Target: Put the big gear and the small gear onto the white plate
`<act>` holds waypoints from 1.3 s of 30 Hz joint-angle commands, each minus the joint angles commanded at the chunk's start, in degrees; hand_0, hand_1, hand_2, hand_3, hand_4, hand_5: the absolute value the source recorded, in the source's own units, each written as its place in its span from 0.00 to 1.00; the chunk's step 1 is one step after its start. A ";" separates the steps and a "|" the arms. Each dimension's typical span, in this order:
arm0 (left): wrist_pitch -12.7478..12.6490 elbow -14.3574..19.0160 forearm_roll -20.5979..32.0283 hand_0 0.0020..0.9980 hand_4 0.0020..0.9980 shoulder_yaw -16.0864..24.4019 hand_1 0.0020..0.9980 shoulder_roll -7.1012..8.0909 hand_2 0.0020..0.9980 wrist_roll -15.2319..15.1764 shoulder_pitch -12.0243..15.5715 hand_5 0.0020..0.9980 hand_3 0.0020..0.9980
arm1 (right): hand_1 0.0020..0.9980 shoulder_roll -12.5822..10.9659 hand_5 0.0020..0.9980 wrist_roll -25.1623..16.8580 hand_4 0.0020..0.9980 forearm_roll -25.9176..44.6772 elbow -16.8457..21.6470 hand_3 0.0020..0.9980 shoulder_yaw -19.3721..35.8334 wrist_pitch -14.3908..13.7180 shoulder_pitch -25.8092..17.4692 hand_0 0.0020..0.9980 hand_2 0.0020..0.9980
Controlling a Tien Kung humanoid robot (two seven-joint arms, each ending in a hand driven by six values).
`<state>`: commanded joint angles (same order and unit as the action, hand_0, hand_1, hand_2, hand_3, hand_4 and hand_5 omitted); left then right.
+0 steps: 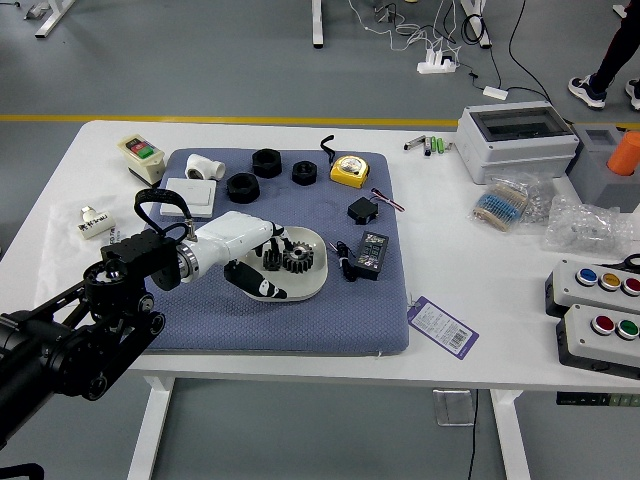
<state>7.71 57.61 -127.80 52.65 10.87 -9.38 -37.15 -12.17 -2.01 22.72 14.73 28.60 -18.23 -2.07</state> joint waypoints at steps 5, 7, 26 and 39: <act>-0.41 1.41 -0.19 0.41 1.00 1.10 0.54 0.04 0.64 -0.07 0.25 0.47 0.73 | 0.71 0.03 0.64 -0.01 0.79 0.02 0.00 0.57 -0.09 0.01 -0.13 0.69 0.76; -0.80 2.21 -0.37 0.41 1.00 1.93 0.54 0.08 0.64 -0.06 0.43 0.47 0.73 | 0.71 0.03 0.64 -0.03 0.79 0.04 0.01 0.57 -0.10 0.01 -0.18 0.69 0.76; -10.25 0.82 12.41 0.67 0.96 16.34 0.78 -1.17 0.88 -1.49 5.17 0.36 0.72 | 0.71 -0.09 0.64 -0.12 0.79 -0.01 -0.01 0.57 0.19 0.02 0.15 0.69 0.76; -2.05 6.09 36.86 0.73 0.88 31.54 0.80 -1.17 0.85 -3.00 16.75 0.34 0.65 | 0.71 0.25 0.65 0.03 0.79 0.09 -0.28 0.57 -0.15 0.08 0.18 0.69 0.76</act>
<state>5.66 63.70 -90.94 84.19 9.70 -12.38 -20.39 -11.92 -1.99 22.81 14.46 28.44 -18.14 -1.88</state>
